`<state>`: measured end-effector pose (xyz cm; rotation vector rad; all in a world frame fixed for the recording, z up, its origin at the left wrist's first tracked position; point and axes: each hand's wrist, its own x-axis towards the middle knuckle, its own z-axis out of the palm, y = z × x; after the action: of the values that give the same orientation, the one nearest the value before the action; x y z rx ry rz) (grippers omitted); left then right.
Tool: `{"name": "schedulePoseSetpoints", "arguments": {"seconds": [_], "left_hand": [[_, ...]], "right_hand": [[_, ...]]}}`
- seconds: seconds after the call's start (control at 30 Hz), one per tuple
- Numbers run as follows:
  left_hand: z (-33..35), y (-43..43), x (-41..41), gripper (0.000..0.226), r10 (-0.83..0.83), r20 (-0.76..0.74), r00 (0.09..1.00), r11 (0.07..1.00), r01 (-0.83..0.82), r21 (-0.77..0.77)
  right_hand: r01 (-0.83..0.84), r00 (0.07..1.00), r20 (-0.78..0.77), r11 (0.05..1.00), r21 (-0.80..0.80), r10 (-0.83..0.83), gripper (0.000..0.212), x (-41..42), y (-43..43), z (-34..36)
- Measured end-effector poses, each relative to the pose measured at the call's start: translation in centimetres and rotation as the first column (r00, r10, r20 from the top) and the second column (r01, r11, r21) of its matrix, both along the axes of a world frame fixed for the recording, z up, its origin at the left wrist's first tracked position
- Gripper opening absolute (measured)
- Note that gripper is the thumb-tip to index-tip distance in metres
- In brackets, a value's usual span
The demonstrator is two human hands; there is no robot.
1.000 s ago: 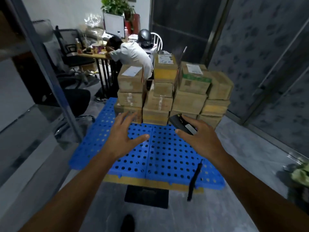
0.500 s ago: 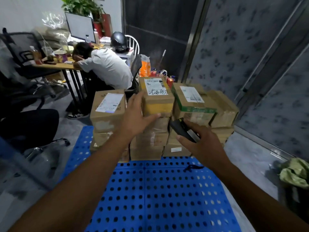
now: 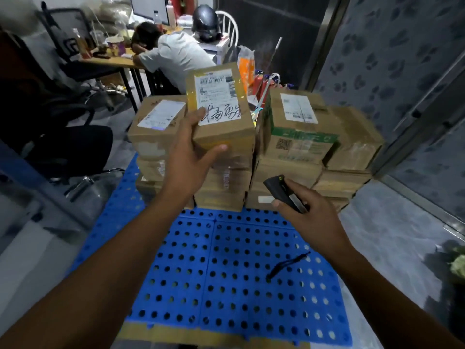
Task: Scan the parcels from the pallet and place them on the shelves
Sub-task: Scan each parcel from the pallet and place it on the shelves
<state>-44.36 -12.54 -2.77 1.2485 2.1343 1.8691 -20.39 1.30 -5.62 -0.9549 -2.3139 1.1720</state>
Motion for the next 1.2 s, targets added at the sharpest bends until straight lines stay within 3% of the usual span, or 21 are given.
{"name": "schedulePoseSetpoints", "arguments": {"seconds": [0.27,0.47,0.63,0.73,0.83,0.97,1.2], "left_hand": [[-11.0,-13.1,13.0,0.071,0.139,-0.107,0.985,0.985,-0.149,-0.088],[-20.1,-18.0,16.9,0.073,0.185,0.190,0.964,0.944,-0.121,-0.305],[-24.2,-20.5,16.6,0.079,0.263,0.203,0.943,0.888,-0.154,-0.433],[-25.8,-22.0,16.3,0.077,0.237,0.190,0.953,0.870,-0.121,-0.478],[-26.5,-22.9,16.4,0.075,0.206,0.214,0.955,0.875,-0.082,-0.476],[-26.8,-23.7,15.7,0.072,0.156,0.176,0.972,0.887,-0.059,-0.459],[-26.2,-24.7,14.0,0.069,0.059,0.063,0.996,0.891,-0.025,-0.454]], "right_hand": [[-0.234,0.967,0.073,0.963,-0.132,0.245,0.068,1.7,-2.5,-6.1],[-0.343,0.895,0.223,0.916,-0.210,0.386,0.070,2.0,-6.6,-10.5],[-0.425,0.807,0.356,0.882,-0.204,0.471,0.072,1.9,-8.9,-12.5],[-0.538,0.687,0.520,0.836,-0.106,0.508,0.070,0.6,-10.2,-12.7],[-0.626,0.548,0.703,0.779,-0.015,0.454,0.067,-1.2,-11.5,-11.5],[-0.666,0.445,0.829,0.744,0.054,0.339,0.069,-2.6,-13.2,-9.1],[-0.716,0.399,0.889,0.682,0.150,0.224,0.069,-2.8,-15.4,-5.3]]}}
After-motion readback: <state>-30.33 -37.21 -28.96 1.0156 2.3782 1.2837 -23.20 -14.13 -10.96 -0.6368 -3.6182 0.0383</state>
